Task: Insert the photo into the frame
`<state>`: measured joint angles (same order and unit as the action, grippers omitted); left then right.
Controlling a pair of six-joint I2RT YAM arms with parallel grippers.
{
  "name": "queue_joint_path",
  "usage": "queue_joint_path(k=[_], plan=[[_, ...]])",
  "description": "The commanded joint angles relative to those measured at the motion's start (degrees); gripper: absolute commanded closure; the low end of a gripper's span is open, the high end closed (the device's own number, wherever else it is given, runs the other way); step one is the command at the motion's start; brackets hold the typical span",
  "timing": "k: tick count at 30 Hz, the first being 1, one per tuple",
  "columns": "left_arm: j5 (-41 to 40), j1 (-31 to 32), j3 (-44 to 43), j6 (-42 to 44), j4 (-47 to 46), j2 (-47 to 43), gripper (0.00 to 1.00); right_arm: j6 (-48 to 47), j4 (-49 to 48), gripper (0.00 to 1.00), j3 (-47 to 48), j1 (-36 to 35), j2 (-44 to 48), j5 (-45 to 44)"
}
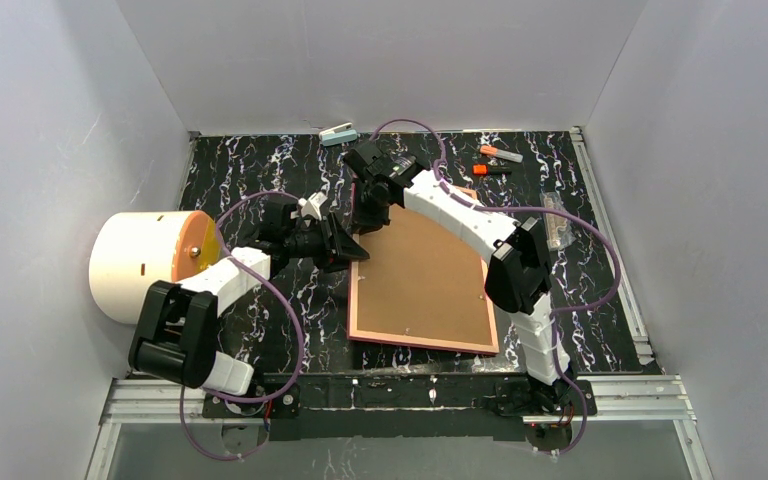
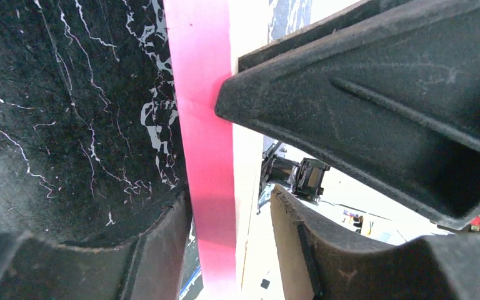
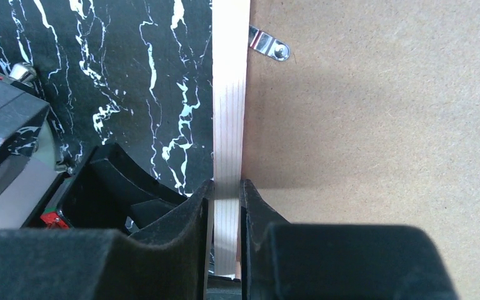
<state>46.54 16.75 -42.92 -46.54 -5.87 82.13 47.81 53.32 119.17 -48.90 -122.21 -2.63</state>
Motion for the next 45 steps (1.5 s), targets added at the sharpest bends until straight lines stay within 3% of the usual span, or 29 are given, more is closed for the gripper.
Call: queue_joint_path(k=[1,7,12,22,28,34,40,45], plan=[[3.4,-0.1,1.1,-3.3,-4.0,0.3,0.56,1.4,-4.2,0.93,0.3,0.0,4.3,4.2],[3.2,-0.1,2.7,-7.3,-7.7,0.5,0.75,2.1,-5.5,0.87,-1.3,0.1,5.3,4.3],[3.1,-0.1,2.7,-7.7,-8.1,-0.1,0.85,4.2,-1.9,0.6,-1.5,0.7,6.3,-3.1],[2.9,-0.2,-2.3,-3.5,-1.9,-0.1,1.0,4.9,-5.9,0.28,-8.9,3.1,16.8,-13.1],[1.3,-0.3,-8.7,5.1,6.4,-0.4,1.0,0.9,-13.3,0.27,-20.6,6.8,24.8,-10.3],[-1.7,-0.6,-18.7,13.8,17.4,0.8,1.0,-7.0,-22.7,0.37,-35.5,13.0,33.2,0.9],[-3.9,-0.8,-27.8,19.2,23.5,2.3,1.0,-16.5,-31.2,0.43,-42.3,16.4,36.6,16.5],[-7.2,-0.8,-37.7,25.1,33.2,5.1,1.0,-16.5,-34.6,0.46,-44.8,16.6,37.1,22.8]])
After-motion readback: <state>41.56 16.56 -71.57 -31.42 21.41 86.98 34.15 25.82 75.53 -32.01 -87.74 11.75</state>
